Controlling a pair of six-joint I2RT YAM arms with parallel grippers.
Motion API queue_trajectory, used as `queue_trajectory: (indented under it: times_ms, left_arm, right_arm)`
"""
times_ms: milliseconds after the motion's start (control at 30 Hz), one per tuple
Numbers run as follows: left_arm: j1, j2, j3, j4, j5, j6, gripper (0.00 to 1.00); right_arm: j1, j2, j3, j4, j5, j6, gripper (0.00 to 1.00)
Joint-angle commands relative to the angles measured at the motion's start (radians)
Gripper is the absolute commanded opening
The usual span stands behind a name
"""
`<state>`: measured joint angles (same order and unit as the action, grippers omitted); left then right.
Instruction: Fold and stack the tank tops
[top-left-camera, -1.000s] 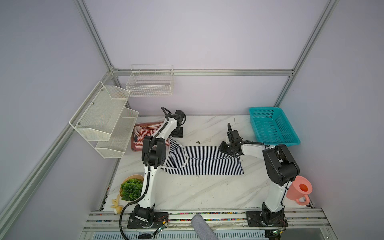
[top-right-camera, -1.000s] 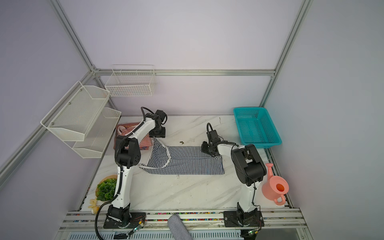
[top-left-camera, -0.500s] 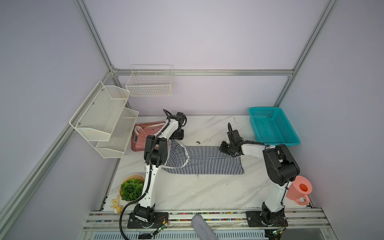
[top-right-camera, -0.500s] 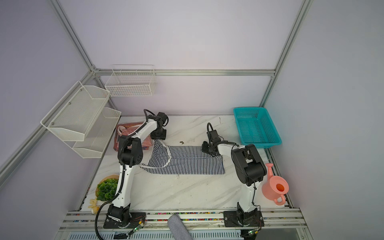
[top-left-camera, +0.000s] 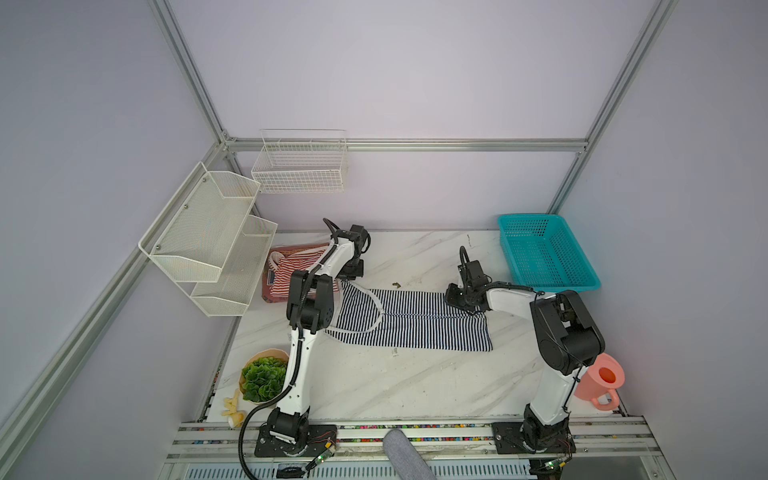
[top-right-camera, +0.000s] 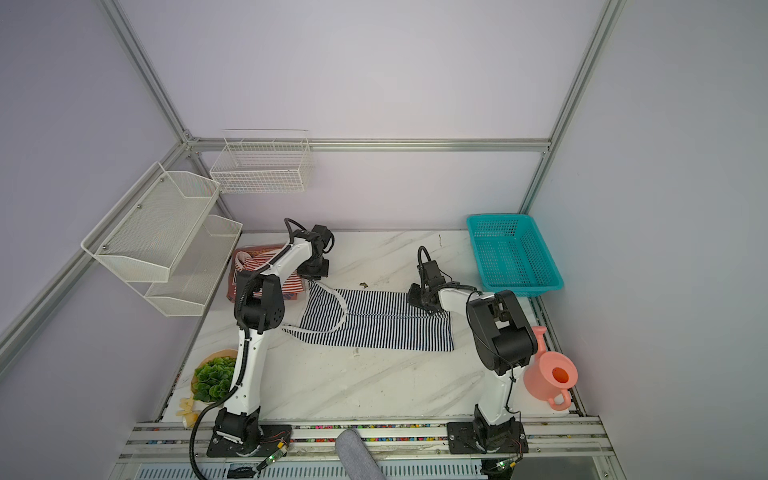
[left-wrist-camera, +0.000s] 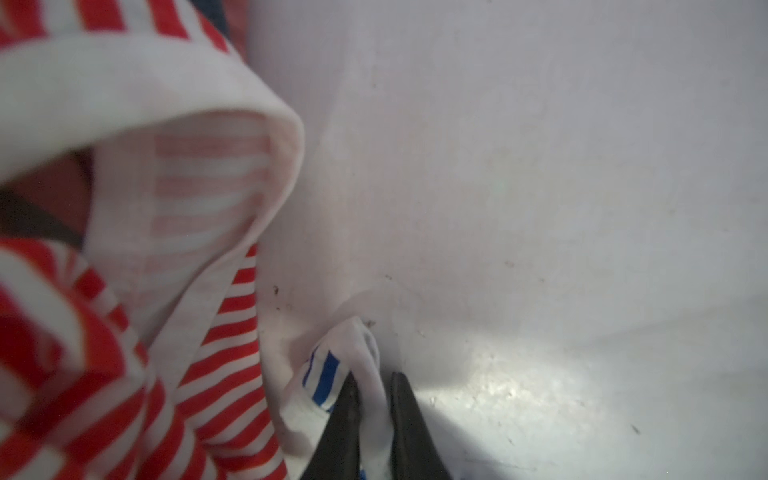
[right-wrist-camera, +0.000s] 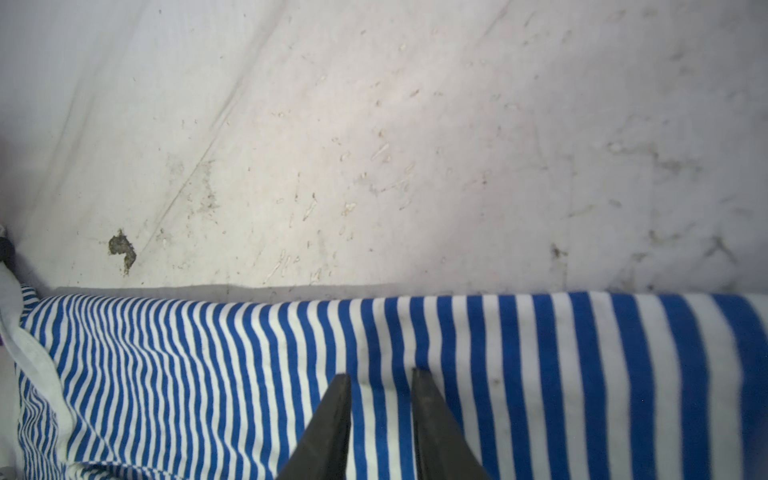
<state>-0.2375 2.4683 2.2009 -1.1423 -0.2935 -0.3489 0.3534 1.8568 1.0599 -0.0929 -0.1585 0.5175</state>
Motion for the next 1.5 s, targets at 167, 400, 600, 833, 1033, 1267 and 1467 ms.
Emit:
queue_trajectory:
  times_ms: [167,400,600,833,1033,1267,1467]
  left_arm:
    - [0.006,-0.181,-0.136,0.037,-0.043,-0.067,0.08]
    - [0.006,-0.295,-0.336,0.113,-0.051,-0.116,0.08]
    - [0.006,-0.328,-0.418,0.130,-0.078,-0.149,0.16]
    - [0.006,-0.351,-0.463,0.138,-0.107,-0.166,0.21]
    - [0.007,-0.349,-0.456,0.142,-0.118,-0.176,0.23]
    - [0.007,-0.315,-0.433,0.141,-0.120,-0.172,0.23]
    - [0.013,-0.335,-0.377,0.118,-0.171,-0.171,0.23]
  right_arm:
    - [-0.008,0.006,-0.058,-0.105,0.045,-0.008,0.30]
    - [-0.013,0.015,-0.059,-0.102,0.044,-0.016,0.30]
    - [-0.018,0.012,-0.072,-0.100,0.045,-0.025,0.30]
    - [-0.050,-0.013,-0.129,-0.094,0.048,-0.034,0.30]
    - [-0.083,-0.024,-0.169,-0.091,0.051,-0.043,0.30]
    - [-0.092,-0.027,-0.174,-0.091,0.046,-0.042,0.30]
    - [-0.100,-0.039,-0.171,-0.097,0.048,-0.037,0.30]
